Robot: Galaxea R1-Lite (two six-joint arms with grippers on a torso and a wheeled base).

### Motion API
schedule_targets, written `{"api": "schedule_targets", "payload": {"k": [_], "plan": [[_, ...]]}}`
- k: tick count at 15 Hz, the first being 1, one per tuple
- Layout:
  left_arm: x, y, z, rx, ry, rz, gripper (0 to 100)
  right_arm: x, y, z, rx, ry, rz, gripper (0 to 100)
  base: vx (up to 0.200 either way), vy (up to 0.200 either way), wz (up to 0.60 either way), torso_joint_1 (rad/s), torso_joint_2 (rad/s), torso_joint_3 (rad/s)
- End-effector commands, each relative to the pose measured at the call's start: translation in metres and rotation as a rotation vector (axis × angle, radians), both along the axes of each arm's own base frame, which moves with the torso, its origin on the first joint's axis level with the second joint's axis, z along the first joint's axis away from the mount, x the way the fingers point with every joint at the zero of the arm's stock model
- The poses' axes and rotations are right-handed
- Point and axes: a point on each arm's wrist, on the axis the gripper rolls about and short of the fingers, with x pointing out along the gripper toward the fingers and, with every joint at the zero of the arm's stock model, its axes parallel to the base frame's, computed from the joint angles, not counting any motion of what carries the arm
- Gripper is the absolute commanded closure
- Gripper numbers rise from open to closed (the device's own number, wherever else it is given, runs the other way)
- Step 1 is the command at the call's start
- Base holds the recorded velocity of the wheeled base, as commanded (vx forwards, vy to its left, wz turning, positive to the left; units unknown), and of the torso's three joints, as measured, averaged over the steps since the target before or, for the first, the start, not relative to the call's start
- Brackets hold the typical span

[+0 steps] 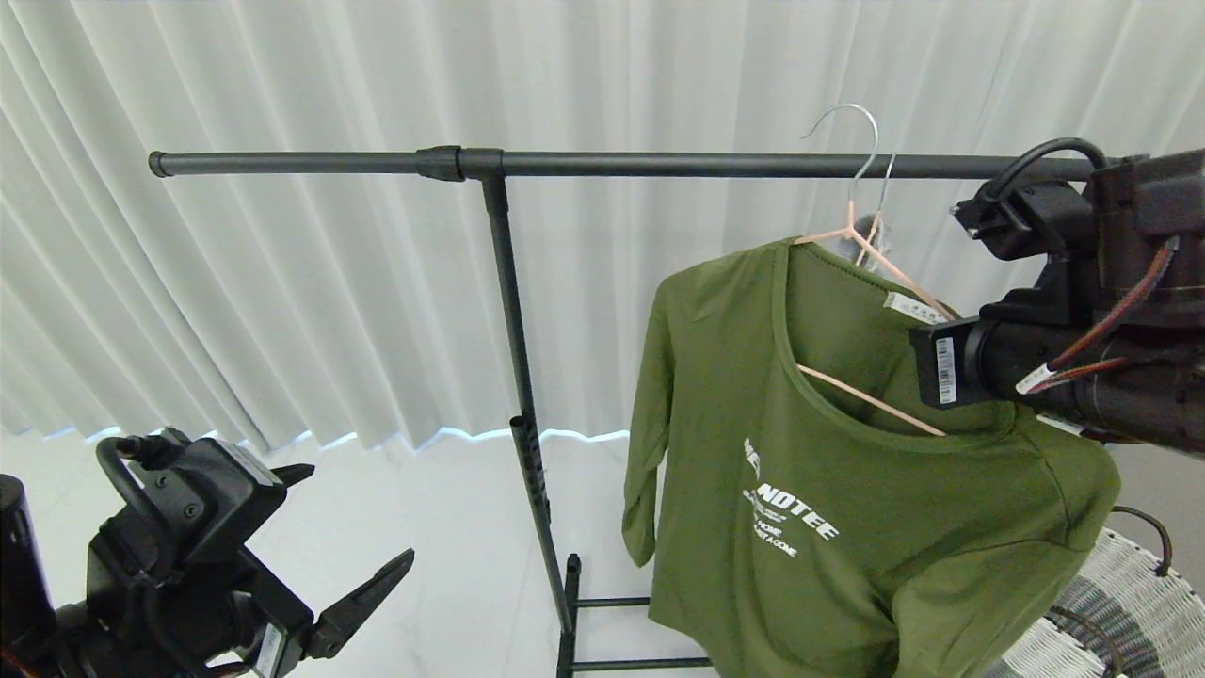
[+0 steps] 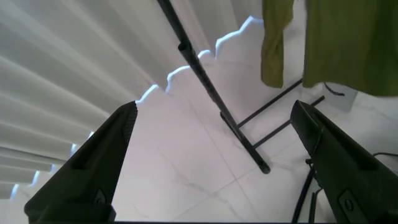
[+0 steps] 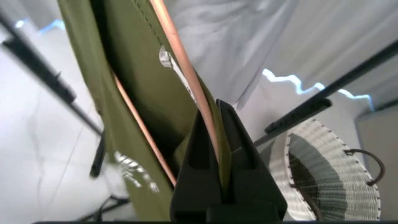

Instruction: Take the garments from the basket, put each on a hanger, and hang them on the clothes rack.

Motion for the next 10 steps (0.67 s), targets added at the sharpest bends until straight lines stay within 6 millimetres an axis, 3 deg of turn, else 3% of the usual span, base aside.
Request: {"api": "schedule_targets", "payload": {"k": [1,6,10], "plan": [[0.0002,-0.0002,-0.0002,-0.001,0.002,0.0,0,0.0121,0.0103,-0.0029,-0.011,0.003,-0.01,100,0.2,0.0,0.0,0.002,0.0,0.002],[0.0002,-0.0007,0.0002,0.002,-0.001,-0.006,0,0.0143,0.0113,-0.0027,-0.021,-0.005,-0.04,100,0.2,0.0,0.0,0.0,0.0,0.0],[-0.001,-0.0021,0.0002,0.001,-0.003,-0.018,0,0.016,0.0144,-0.006,-0.031,0.004,-0.035,100,0.0,0.0,0.0,0.0,0.0,0.0]]}}
